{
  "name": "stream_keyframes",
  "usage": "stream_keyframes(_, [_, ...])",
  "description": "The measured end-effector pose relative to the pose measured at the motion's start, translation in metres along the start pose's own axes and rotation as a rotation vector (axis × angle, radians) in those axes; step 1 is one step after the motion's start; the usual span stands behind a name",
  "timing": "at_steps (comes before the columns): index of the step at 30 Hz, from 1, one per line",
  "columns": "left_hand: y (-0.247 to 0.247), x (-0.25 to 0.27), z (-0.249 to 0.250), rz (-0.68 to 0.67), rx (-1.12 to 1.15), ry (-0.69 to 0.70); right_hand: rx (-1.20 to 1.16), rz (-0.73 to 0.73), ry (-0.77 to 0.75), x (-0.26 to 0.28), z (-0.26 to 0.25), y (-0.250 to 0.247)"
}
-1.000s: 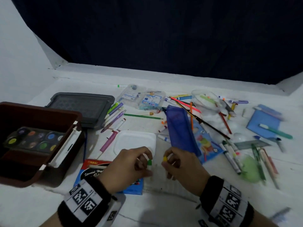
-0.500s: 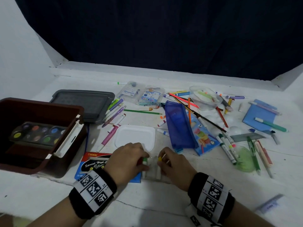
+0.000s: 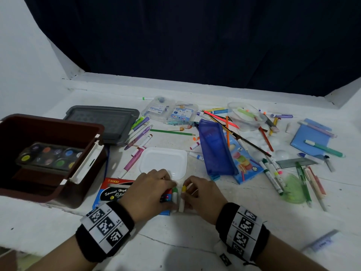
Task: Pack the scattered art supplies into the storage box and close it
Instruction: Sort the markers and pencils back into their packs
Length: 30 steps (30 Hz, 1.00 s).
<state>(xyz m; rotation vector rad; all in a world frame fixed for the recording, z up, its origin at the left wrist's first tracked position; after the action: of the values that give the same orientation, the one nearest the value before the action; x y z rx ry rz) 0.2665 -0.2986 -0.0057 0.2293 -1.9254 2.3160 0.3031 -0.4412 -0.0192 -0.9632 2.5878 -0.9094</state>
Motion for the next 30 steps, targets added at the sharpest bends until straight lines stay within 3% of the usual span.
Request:
stream_keyframes(5, [0.002, -0.008, 0.003, -0.008, 0.011, -0.041, 0.341, -0.131, -0.074, -0.002, -0.012, -0.001])
stream_keyframes(16, [0.008, -0.006, -0.012, -0.074, 0.059, -0.011, 0.353, -0.163, -0.023, -0.005, -0.002, 0.011])
stream_keyframes(20, [0.009, -0.001, -0.014, -0.054, 0.066, 0.007, 0.428, -0.222, -0.103, 0.000, -0.014, 0.014])
stream_keyframes(27, [0.002, 0.014, -0.028, -0.071, 0.022, -0.043, 0.471, -0.201, -0.178, -0.005, -0.018, 0.001])
stream_keyframes(30, [0.004, 0.021, -0.038, -0.097, -0.006, -0.058, 0.550, -0.323, -0.217, -0.002, -0.017, 0.001])
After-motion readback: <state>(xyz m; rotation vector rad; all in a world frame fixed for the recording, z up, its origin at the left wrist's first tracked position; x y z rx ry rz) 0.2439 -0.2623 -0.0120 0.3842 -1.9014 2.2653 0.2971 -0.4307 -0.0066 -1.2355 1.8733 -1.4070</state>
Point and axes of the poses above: each hand's wrist, its own x-axis away from the middle knuckle, its own y-axis out of the palm, z = x × y, the point moved 6 cm from there along -x, towards the middle knuckle, and after that the axes turned 15 degrees about -y, right-handed, at the moved point
